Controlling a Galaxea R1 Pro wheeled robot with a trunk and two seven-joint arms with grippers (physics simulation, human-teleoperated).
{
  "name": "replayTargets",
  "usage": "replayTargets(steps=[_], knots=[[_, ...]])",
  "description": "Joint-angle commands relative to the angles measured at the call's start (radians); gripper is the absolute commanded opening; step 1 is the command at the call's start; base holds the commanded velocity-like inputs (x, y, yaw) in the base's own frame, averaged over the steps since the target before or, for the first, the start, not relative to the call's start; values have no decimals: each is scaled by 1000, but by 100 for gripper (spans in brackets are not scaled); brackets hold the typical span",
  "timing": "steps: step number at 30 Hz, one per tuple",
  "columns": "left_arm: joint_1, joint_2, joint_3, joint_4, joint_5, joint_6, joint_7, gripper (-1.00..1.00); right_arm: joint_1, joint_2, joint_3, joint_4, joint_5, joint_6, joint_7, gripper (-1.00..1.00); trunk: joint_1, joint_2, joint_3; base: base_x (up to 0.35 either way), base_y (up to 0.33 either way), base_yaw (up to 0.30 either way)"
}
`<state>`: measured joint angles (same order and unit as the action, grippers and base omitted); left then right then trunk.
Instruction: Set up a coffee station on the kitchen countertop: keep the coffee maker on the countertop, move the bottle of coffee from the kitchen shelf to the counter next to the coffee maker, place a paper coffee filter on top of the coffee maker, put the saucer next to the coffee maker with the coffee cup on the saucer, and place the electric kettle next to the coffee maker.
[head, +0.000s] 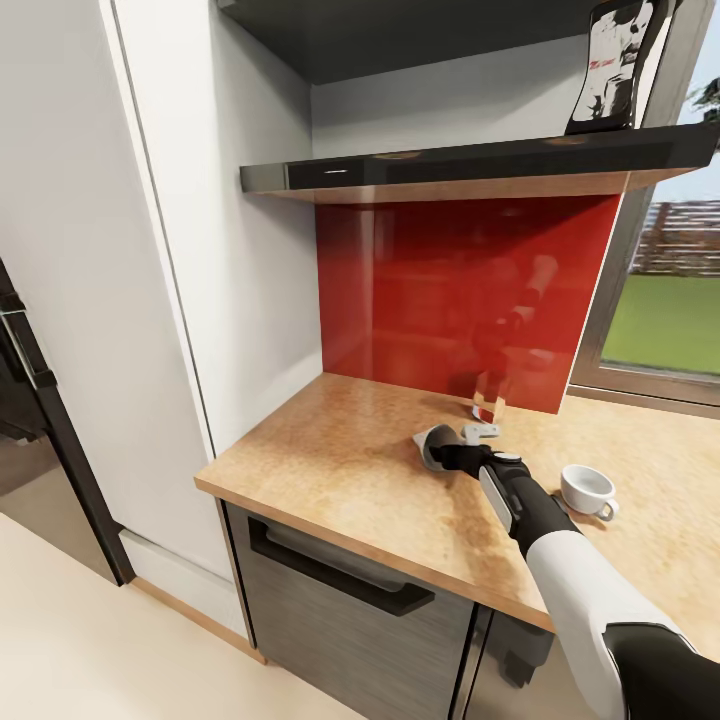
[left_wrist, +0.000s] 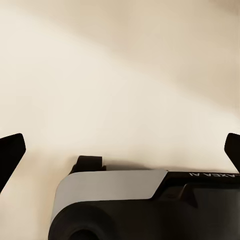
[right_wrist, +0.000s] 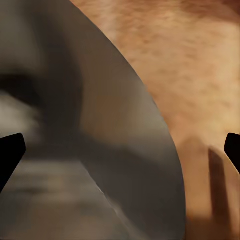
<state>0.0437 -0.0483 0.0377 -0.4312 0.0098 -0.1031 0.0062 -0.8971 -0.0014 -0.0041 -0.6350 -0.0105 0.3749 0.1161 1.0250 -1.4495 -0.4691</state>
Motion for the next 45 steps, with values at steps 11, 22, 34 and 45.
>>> replayTargets(steps=[11,22,34,45], knots=[[1,-1,4,-1,1,-1,0,100,0,0,-1,-2,-1,6,4,100,0,-1,-1,48,0,0],[0,-1,4,-1,1,-1,0,100,0,0,-1,-2,0,6,5,100,0,-1,-1,3,0,0],[0,-1,4,-1,1,-1,0,100,0,0,-1,-2,0,6,5,100,0,-1,-1,0,0,0],[0,-1,3,-1,1,-1,0,100,0,0,-1,-2,0,6,5,100,0,-1,-1,0,0,0]])
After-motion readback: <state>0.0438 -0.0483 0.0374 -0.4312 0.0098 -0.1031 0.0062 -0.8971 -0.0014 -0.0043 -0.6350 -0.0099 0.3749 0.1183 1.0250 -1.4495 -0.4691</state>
